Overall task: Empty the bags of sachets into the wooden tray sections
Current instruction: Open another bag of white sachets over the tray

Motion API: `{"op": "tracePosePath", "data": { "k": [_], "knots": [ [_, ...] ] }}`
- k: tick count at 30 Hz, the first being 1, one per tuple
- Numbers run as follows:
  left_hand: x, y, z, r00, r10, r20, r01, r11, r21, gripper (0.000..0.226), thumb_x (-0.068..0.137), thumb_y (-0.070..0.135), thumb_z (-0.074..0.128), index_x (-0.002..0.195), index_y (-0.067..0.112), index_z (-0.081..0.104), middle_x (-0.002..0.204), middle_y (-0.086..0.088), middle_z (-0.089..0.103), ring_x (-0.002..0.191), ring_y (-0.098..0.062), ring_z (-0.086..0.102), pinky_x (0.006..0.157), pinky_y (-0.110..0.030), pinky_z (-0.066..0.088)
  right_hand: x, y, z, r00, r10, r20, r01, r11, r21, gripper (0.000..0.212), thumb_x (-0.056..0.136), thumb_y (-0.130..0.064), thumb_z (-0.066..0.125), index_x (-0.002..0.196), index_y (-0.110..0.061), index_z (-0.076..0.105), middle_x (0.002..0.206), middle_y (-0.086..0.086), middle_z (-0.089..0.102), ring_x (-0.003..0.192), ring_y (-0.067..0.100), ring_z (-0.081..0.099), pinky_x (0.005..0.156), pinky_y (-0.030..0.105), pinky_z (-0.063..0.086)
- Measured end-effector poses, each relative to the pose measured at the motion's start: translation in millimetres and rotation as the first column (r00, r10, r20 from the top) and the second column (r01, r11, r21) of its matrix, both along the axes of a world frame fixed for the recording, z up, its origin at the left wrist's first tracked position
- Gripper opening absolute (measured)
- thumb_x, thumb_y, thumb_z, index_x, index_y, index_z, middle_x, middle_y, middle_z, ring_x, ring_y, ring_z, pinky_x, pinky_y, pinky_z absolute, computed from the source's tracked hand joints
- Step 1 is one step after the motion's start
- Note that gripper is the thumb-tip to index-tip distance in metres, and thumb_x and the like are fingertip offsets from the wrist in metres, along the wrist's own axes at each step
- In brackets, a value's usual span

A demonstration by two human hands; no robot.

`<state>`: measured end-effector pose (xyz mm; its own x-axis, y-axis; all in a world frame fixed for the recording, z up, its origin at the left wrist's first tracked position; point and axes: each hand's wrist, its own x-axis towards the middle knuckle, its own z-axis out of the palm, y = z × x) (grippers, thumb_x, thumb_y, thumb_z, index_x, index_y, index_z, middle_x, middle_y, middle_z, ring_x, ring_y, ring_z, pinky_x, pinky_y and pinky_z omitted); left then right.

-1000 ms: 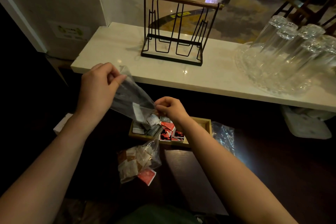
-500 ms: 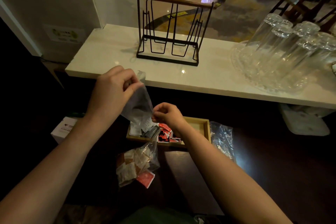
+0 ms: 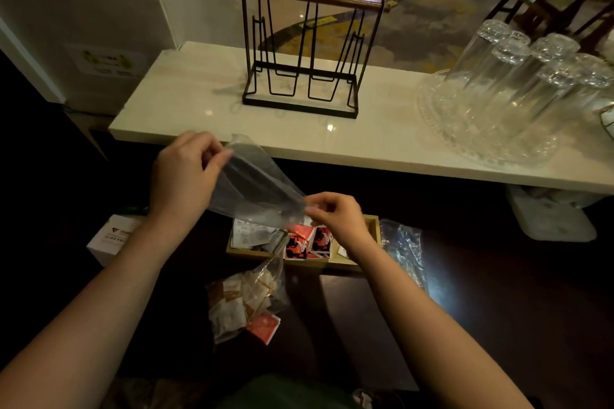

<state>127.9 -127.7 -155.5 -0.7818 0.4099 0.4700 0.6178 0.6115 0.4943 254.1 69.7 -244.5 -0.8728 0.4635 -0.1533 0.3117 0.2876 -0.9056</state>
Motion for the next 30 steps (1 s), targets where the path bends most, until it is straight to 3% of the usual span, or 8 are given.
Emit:
{"op": "tracePosePath", "data": {
  "k": [2, 6, 9, 13, 17, 21, 26, 30],
  "knots": [
    [-0.6, 2.6, -18.9, 0.998, -0.009, 0.061, 0.011, 0.999, -0.036, 0.008, 0.085, 0.018, 0.063, 0.080, 0.013, 0.061, 0.078, -0.002, 0.056, 0.067, -0.014, 0.051, 0.056, -0.022, 0.035, 14.2, 13.0, -4.2, 0.993, -0.111, -0.024, 0.114, 0.985, 0.132, 0.007, 0.083, -0.018, 0.070, 0.085, -0.025, 0.071, 0.082, -0.003, 0.067, 0.077, 0.014, 0.065, 0.074, 0.036, 0.057],
    [4.1, 13.0, -62.4, 0.980, -0.017, 0.200, 0.044, 0.990, -0.131, 0.011, 0.088, 0.025, 0.058, 0.089, 0.015, 0.060, 0.091, -0.004, 0.060, 0.075, -0.019, 0.056, 0.062, -0.034, 0.046, 51.7, 43.4, -11.6, 0.958, -0.277, -0.079, 0.285, 0.868, 0.407, 0.007, 0.082, -0.019, 0.071, 0.078, -0.015, 0.069, 0.085, 0.000, 0.052, 0.071, 0.009, 0.053, 0.066, 0.021, 0.038],
    [9.3, 19.8, -104.4, 0.939, 0.010, 0.343, 0.106, 0.942, -0.318, 0.028, 0.089, 0.036, 0.055, 0.109, 0.016, 0.058, 0.113, -0.010, 0.057, 0.100, -0.027, 0.056, 0.080, -0.041, 0.049, 86.4, 62.1, -20.4, 0.898, -0.419, -0.135, 0.424, 0.742, 0.518, 0.011, 0.080, -0.014, 0.071, 0.072, -0.011, 0.065, 0.086, 0.001, 0.051, 0.078, 0.019, 0.056, 0.068, 0.021, 0.033],
    [17.4, 24.8, -150.3, 0.857, 0.038, 0.513, 0.217, 0.878, -0.427, 0.063, 0.086, 0.051, 0.053, 0.138, 0.020, 0.037, 0.147, -0.016, 0.029, 0.134, -0.037, 0.028, 0.107, -0.049, 0.033, 127.9, 75.8, -34.1, 0.804, -0.575, -0.150, 0.537, 0.597, 0.596, 0.013, 0.078, -0.009, 0.067, 0.069, -0.007, 0.057, 0.088, 0.005, 0.054, 0.083, 0.025, 0.055, 0.068, 0.028, 0.036],
    [26.7, 33.3, -170.8, 0.805, 0.063, 0.591, 0.277, 0.840, -0.467, 0.088, 0.077, 0.070, 0.049, 0.147, 0.032, 0.012, 0.158, -0.011, -0.006, 0.144, -0.037, -0.005, 0.113, -0.056, 0.015, 153.0, 78.3, -55.8, 0.726, -0.688, -0.017, 0.516, 0.528, 0.675, 0.007, 0.079, -0.013, 0.062, 0.075, -0.012, 0.057, 0.093, 0.005, 0.056, 0.089, 0.025, 0.052, 0.060, 0.032, 0.039],
    [30.2, 44.0, -180.5, 0.840, 0.048, 0.541, 0.304, 0.784, -0.542, 0.101, 0.068, 0.080, 0.046, 0.147, 0.039, -0.001, 0.158, -0.011, -0.017, 0.144, -0.034, -0.015, 0.116, -0.054, 0.005, 161.9, 74.3, -81.2, 0.660, -0.693, 0.289, 0.411, 0.655, 0.634, 0.004, 0.079, -0.019, 0.058, 0.079, -0.016, 0.056, 0.083, 0.012, 0.060, 0.083, 0.033, 0.055, 0.066, 0.040, 0.050],
    [29.0, 49.8, -184.8, 0.855, -0.021, 0.518, 0.269, 0.872, -0.409, 0.066, 0.087, 0.054, 0.048, 0.145, 0.041, 0.019, 0.159, -0.003, -0.010, 0.145, -0.030, -0.009, 0.116, -0.046, 0.010, 162.4, 72.5, -84.4, 0.571, -0.592, 0.569, 0.191, 0.770, 0.609, 0.040, 0.076, -0.022, 0.059, 0.114, -0.013, 0.054, 0.108, 0.020, 0.064, 0.102, 0.037, 0.056, 0.080, 0.038, 0.042],
    [25.4, 42.3, -192.4, 0.869, -0.083, 0.488, 0.304, 0.868, -0.393, 0.045, 0.098, 0.027, 0.036, 0.143, 0.032, 0.033, 0.159, -0.005, 0.009, 0.146, -0.027, 0.007, 0.117, -0.041, 0.018, 153.0, 73.1, -68.0, 0.677, -0.642, 0.358, 0.152, 0.599, 0.786, 0.047, 0.072, -0.021, 0.065, 0.117, -0.008, 0.057, 0.113, 0.019, 0.060, 0.103, 0.038, 0.052, 0.085, 0.043, 0.042]
  ]
}}
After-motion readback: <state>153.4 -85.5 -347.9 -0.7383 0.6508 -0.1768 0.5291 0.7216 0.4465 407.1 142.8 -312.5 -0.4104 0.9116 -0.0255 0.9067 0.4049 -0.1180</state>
